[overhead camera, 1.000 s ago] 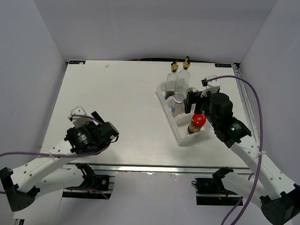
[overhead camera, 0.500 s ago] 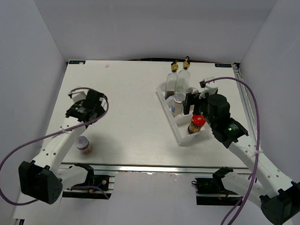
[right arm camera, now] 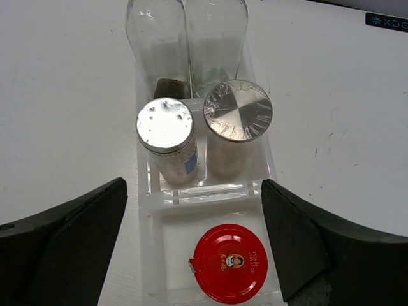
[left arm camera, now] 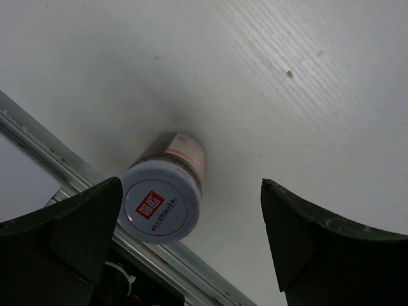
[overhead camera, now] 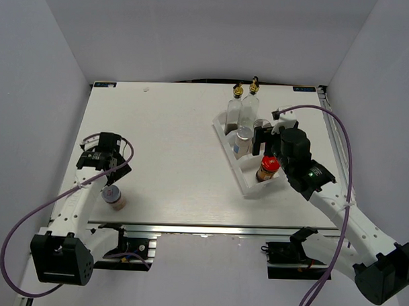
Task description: Organize the condiment bottles
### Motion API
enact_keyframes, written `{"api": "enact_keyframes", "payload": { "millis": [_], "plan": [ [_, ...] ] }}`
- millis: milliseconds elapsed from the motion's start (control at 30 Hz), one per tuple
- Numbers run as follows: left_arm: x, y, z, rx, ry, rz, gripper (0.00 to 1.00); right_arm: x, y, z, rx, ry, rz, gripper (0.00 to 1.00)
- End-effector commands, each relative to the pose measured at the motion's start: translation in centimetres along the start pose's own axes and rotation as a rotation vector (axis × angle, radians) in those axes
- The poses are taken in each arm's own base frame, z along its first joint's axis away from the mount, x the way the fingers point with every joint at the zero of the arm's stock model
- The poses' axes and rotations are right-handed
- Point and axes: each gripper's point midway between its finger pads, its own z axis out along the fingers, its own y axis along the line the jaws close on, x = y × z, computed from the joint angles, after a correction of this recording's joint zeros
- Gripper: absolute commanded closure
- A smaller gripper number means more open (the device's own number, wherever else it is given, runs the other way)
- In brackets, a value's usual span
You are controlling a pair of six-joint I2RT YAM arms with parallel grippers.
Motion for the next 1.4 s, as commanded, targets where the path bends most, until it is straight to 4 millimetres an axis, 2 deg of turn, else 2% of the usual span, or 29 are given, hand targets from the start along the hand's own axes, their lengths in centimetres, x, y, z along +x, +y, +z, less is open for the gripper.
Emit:
{"api": "enact_keyframes", "payload": {
  "millis": [0,67,200,367,467,500,567,600,667,700,767,833,967,1000,1033,1067,1100,1133,1167,1200,1233,1267,1333,1367],
  "plan": [
    [1.7,1.7,0.3,-0.045,0.057,0.049,0.02,-0.1,-0.7,0.3,0.032,-0.019,-0.012,0.11],
    [2.3,1.4,0.6,-0.024,0.07,0.042,0.02,-0.1,-0.7,0.4,0.032,-0.019,-0.012,0.11],
    [4.6,1.6,2.3,-0.031,0.123,0.046,0.02,0.0,-0.7,0.4,0.036,-0.013,-0.014,0.11],
    [4.6,1.3,2.6,-0.03,0.129,0.05,0.03,0.0,-0.8,0.4,0.039,-0.015,-0.012,0.1],
    [4.1,0.8,2.1,0.002,0.123,0.04,0.22,-0.2,-1.1,0.3,0.052,-0.019,-0.008,0.11],
    [4.2,0.4,1.8,0.025,0.13,0.038,0.35,-0.1,-1.0,0.3,0.052,-0.018,-0.006,0.11],
    [4.1,-0.2,1.3,0.064,0.136,0.03,0.52,-0.3,-1.1,0.2,0.053,-0.024,-0.002,0.11],
    [3.9,-0.4,1.0,0.081,0.133,0.03,0.66,-0.3,-1.1,0.2,0.053,-0.024,-0.002,0.11],
    [3.4,-0.7,0.5,0.102,0.121,0.024,0.77,-0.3,-1.3,0.1,0.064,-0.025,0.002,0.11],
    [2.8,-0.7,0.3,0.104,0.095,0.006,0.87,-0.3,-1.3,0.1,0.065,-0.025,0.004,0.11],
    [1.8,-1.6,-0.2,0.143,0.061,-0.017,0.93,-0.3,-1.4,0.2,0.074,-0.025,0.013,0.11],
    [1.1,-3.7,-1.2,0.255,0.057,-0.039,1.0,-0.3,-1.8,0.0,0.096,-0.023,0.032,0.1],
    [-1.4,-8.2,-3.9,0.439,-0.025,-0.059,1.0,-0.9,-3.7,-0.7,0.18,-0.053,0.113,0.11],
    [-1.7,-10.1,-5.7,0.494,-0.059,-0.022,1.0,-0.9,-4.9,-0.9,0.231,-0.064,0.158,0.11],
    [-2.6,-11.1,-6.3,0.493,-0.117,-0.033,1.0,-1.0,-5.6,-1.3,0.255,-0.071,0.185,0.11],
    [-2.4,-12.6,-6.6,0.5,-0.121,-0.003,1.0,-0.9,-6.3,-1.5,0.278,-0.074,0.211,0.11],
    [-1.7,-15.1,-8.7,0.574,-0.133,0.051,1.0,-0.8,-7.6,-1.8,0.32,-0.079,0.243,0.11],
    [-1.7,-17.0,-9.8,0.625,-0.151,0.063,1.0,-0.5,-8.3,-2.1,0.344,-0.081,0.279,0.11],
    [-0.8,-19.0,-9.8,0.641,-0.135,0.107,1.0,-0.4,-9.2,-2.3,0.375,-0.088,0.301,0.11],
    [0.2,-21.3,-12.1,0.714,-0.142,0.162,1.0,-0.3,-10.8,-2.8,0.431,-0.099,0.33,0.1],
    [0.5,-22.9,-13.2,0.748,-0.154,0.19,1.0,0.0,-11.6,-3.0,0.459,-0.099,0.362,0.11],
    [1.7,-25.6,-14.8,0.772,-0.172,0.262,1.0,0.5,-13.0,-3.4,0.503,-0.091,0.381,0.11],
    [3.0,-27.9,-16.1,0.779,-0.191,0.337,1.0,0.9,-13.7,-3.7,0.528,-0.084,0.404,0.11],
    [4.6,-29.2,-17.3,0.806,-0.188,0.393,1.0,1.0,-14.1,-3.8,0.534,-0.086,0.412,0.11]
  ]
}}
